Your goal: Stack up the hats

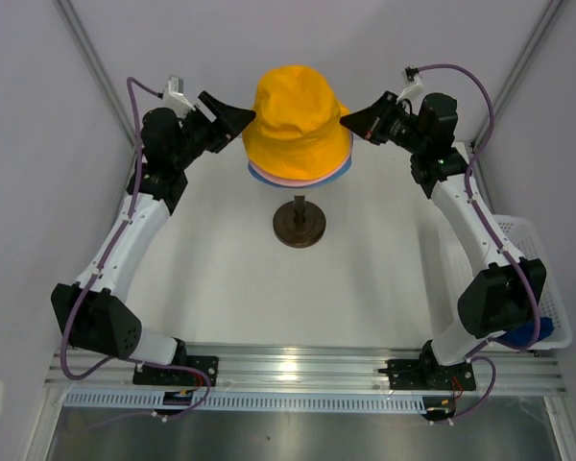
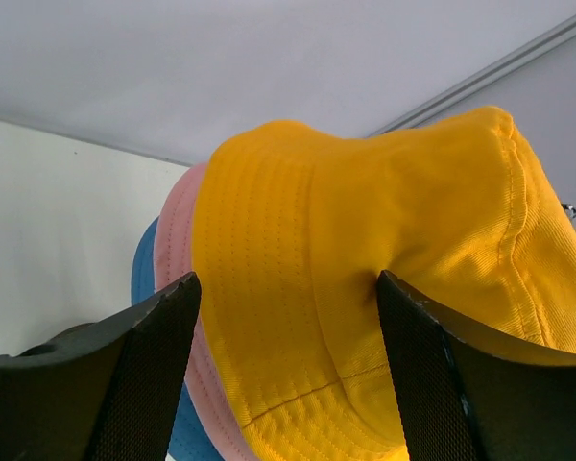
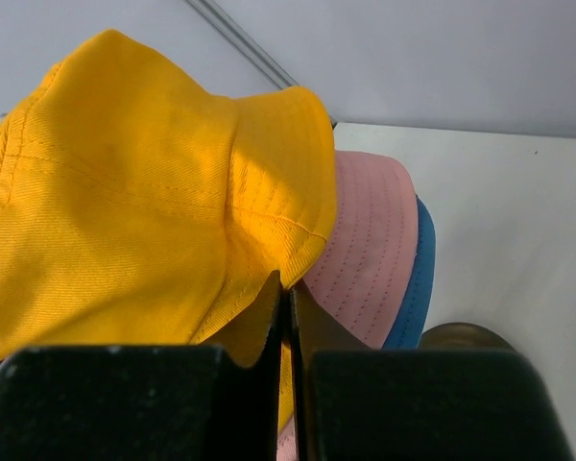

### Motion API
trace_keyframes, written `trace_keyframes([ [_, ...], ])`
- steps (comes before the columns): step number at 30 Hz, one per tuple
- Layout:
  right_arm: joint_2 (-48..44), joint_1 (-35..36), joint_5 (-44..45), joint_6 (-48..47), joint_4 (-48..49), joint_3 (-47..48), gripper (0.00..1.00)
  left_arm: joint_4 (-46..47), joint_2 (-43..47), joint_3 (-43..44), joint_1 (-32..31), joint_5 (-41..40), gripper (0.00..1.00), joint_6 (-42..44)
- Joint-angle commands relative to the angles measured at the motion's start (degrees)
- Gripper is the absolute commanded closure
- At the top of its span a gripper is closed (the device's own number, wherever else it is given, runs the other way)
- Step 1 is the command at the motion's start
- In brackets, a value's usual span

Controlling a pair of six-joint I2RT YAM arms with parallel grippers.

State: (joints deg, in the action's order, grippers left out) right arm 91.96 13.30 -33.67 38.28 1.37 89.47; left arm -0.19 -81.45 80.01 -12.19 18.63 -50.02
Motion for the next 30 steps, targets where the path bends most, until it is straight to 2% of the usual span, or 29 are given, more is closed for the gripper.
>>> trace_keyframes([
  [1, 4.2, 0.0, 0.0, -5.1, -13.3, -1.6, 0.97, -2.4, -2.0, 4.4, 0.5, 2.9, 0.23, -1.0],
  [7, 3.3, -0.3, 0.3, -4.8, -13.3, -2.5, 0.97, -2.4, -4.5, 4.5, 0.4, 3.6, 0.23, -5.6],
  [9, 2.8, -0.3, 0.4, -4.6, -13.0, -3.1, 0.96, -2.0, -4.1, 0.2, 0.5, 2.4, 0.23, -7.4],
  [20, 2.5, 0.1, 0.6, -4.0, -12.3, -4.2, 0.96, 10.3, 5.6, -15.2, 0.8, -0.2, 0.23, -16.4],
  [30, 3.0, 0.3, 0.2, -3.1, -11.1, -4.7, 0.97, 19.9, 3.7, -18.3, 0.5, 5.2, 0.29, -23.4],
])
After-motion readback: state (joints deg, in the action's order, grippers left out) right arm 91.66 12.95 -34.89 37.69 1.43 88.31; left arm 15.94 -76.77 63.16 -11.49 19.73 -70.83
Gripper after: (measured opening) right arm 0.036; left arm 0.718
